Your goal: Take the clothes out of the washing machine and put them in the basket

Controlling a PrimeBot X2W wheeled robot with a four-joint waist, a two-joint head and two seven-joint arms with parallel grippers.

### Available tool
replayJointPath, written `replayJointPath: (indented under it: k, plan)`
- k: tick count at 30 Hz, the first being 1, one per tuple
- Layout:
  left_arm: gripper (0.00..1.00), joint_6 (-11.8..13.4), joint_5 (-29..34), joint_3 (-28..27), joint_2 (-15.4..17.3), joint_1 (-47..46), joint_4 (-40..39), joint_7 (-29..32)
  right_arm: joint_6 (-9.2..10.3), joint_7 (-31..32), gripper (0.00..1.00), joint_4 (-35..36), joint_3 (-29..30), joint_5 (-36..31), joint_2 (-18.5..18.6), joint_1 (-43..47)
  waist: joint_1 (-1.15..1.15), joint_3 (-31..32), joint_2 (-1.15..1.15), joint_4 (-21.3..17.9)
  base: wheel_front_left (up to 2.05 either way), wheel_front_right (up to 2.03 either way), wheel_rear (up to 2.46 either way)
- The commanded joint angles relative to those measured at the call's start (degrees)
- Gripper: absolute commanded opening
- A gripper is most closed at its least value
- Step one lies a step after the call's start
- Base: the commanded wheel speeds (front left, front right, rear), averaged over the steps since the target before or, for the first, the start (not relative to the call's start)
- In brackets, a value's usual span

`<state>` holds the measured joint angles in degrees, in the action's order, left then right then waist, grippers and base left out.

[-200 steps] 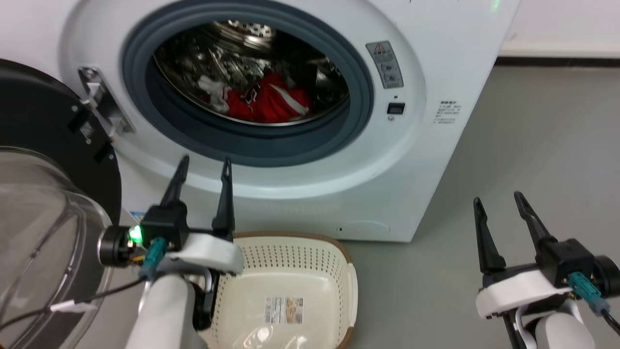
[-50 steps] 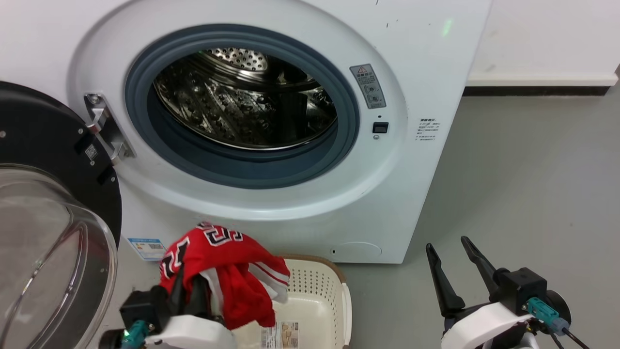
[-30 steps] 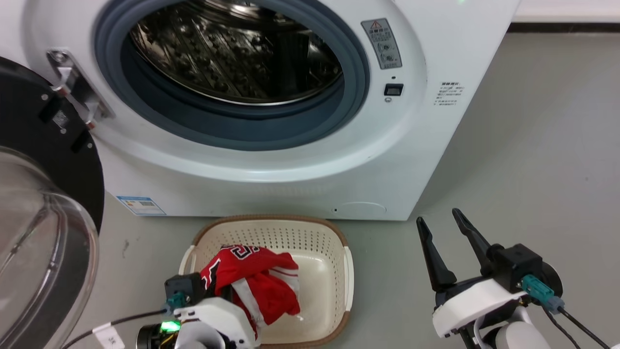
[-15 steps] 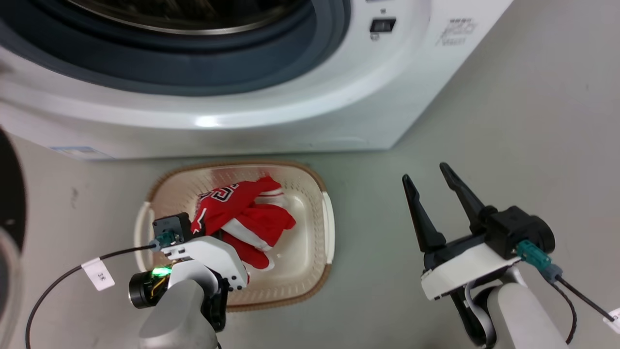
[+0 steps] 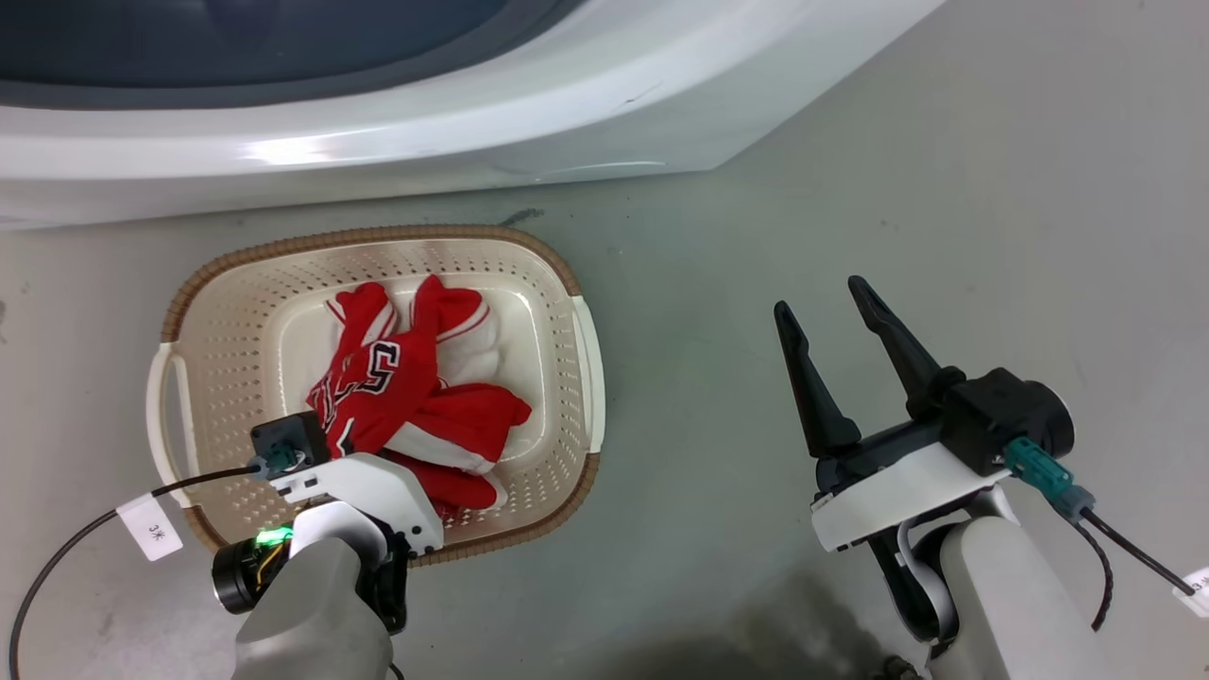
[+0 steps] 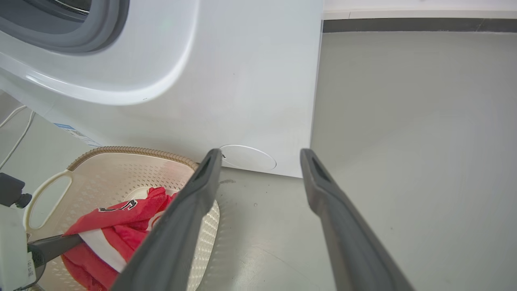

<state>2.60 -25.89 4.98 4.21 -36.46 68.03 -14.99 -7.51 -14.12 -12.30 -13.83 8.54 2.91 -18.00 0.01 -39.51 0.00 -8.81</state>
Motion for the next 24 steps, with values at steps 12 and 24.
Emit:
replayJointPath:
  k: [12,24]
  plan:
    - [1.00,-2.03,0.75,-0.18,-1.00,5.57,1.02,-0.24,0.04,-0.96,1.00,-5.39,0.29,-0.71,-0.03,1.33,-0.01,12.34,0.00,1.76,0.00,0.00,0.00]
    - [1.00,-1.74,4.27,1.02,-1.34,17.46,-10.75,-0.23,0.04,-0.35,1.00,-6.42,4.18,-2.34,-0.04,7.45,-0.01,27.65,0.00,4.04,0.00,0.00,0.00]
